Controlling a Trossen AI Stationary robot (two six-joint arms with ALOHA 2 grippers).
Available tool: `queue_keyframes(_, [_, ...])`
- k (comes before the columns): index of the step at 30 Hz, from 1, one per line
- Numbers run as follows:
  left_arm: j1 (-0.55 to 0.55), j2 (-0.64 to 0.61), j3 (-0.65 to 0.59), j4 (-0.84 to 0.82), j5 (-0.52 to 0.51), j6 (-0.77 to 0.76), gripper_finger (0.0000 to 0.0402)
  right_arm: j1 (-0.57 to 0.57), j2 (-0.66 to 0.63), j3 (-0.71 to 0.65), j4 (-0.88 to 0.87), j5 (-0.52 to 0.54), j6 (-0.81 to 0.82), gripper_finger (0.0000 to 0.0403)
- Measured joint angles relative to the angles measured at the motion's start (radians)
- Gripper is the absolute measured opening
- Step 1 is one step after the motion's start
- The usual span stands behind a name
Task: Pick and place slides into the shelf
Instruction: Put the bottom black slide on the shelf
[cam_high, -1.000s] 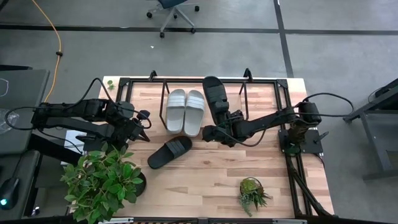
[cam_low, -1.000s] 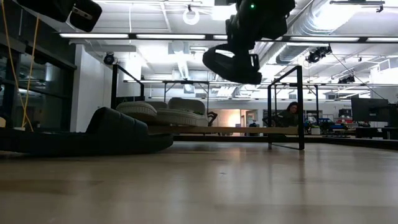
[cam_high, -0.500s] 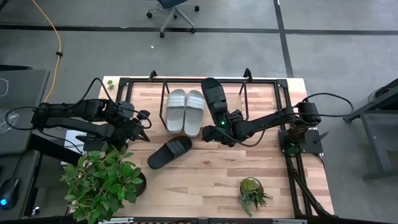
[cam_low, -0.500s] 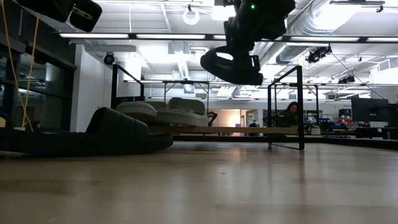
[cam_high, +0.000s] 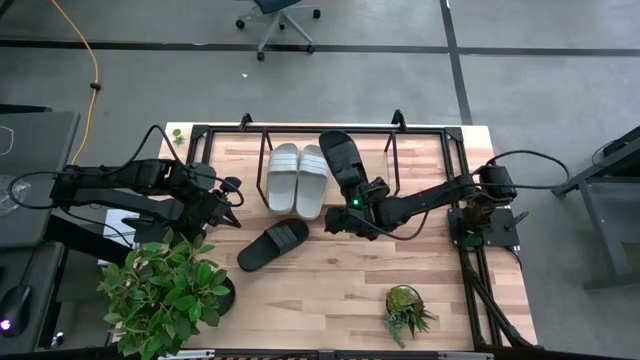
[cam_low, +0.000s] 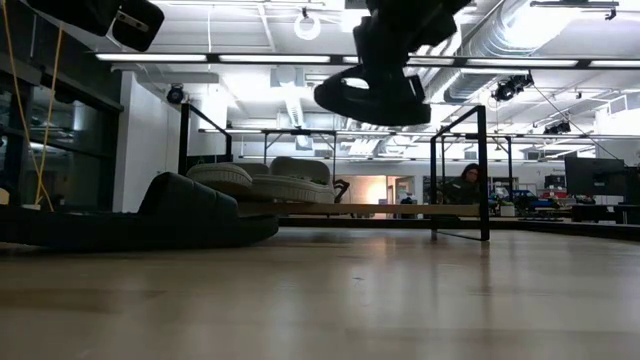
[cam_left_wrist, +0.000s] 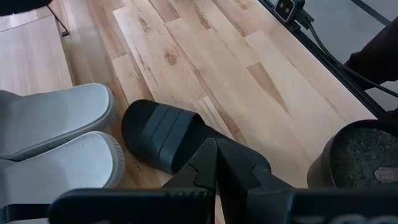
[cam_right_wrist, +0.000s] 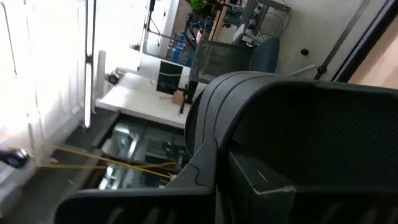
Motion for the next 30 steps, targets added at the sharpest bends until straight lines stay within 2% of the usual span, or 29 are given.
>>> queue_keyframes(4, [0.000,0.000,0.000,0.000,0.000,0.000,0.0001,0.000,0.000,0.049,-0.002,-0.021,-0.128,0.0000])
queue_keyframes(9, [0.000,0.000,0.000,0.000,0.000,0.000,0.0001,0.007,-0.001,0.089,-0.038,-0.012,-0.177,0.0000])
queue_keyframes(17, [0.000,0.000,0.000,0.052,0.050,-0.086,0.0001,0.057,-0.001,0.217,-0.241,-0.014,-0.272,0.0000])
queue_keyframes(23, [0.000,0.000,0.000,0.281,0.103,-0.211,0.0001,0.110,-0.001,0.394,-0.495,-0.120,-0.421,0.0000])
queue_keyframes(30, [0.000,0.034,0.000,0.581,0.107,-0.382,0.0010,0.188,-0.003,0.590,-0.513,-0.229,-0.824,0.0000])
